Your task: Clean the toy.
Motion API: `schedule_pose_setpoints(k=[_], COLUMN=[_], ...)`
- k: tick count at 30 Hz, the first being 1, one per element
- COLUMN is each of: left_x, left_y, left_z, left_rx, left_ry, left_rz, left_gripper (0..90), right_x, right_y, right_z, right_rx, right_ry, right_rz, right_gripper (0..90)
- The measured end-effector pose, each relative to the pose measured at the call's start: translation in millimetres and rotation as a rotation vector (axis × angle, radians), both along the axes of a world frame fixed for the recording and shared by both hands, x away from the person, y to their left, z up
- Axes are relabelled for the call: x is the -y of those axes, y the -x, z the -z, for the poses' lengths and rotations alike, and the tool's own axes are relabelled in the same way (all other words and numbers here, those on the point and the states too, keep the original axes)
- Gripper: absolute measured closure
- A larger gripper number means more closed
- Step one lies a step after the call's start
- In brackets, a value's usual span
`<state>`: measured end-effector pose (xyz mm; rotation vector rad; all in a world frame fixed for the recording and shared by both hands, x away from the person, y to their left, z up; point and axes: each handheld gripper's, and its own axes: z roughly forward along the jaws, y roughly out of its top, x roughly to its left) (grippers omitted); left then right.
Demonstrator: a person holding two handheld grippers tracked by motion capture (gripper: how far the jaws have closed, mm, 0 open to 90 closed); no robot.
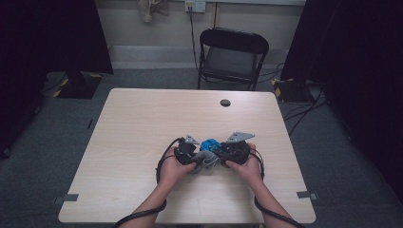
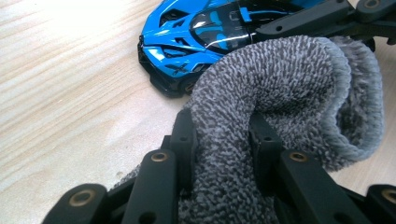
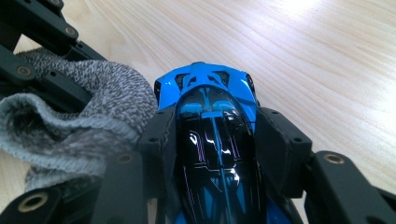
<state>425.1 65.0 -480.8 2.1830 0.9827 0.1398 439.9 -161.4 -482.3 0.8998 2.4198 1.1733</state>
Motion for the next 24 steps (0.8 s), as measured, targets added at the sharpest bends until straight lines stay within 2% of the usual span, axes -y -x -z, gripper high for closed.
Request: schedule_pose_setpoints(k=[9, 24], left_x=[-8.5, -16.1], left_y=[-4.5, -10.9], left_z=[-1.4, -1.5], left_rx=[0.000, -0.003], left_ry=[-0.016, -0.012], left_rz=[-0.028, -0.068], left_gripper=[68.8, 69.0], right_x=[0.0, 0.1], right_y=[0.5, 0.6], right_z=[0.4, 0.9], right_rx=[0.002, 0.007], right_ry=[-0.004, -0.005], right_rz=[0.003, 0.001], right_gripper=[50.0, 50.0])
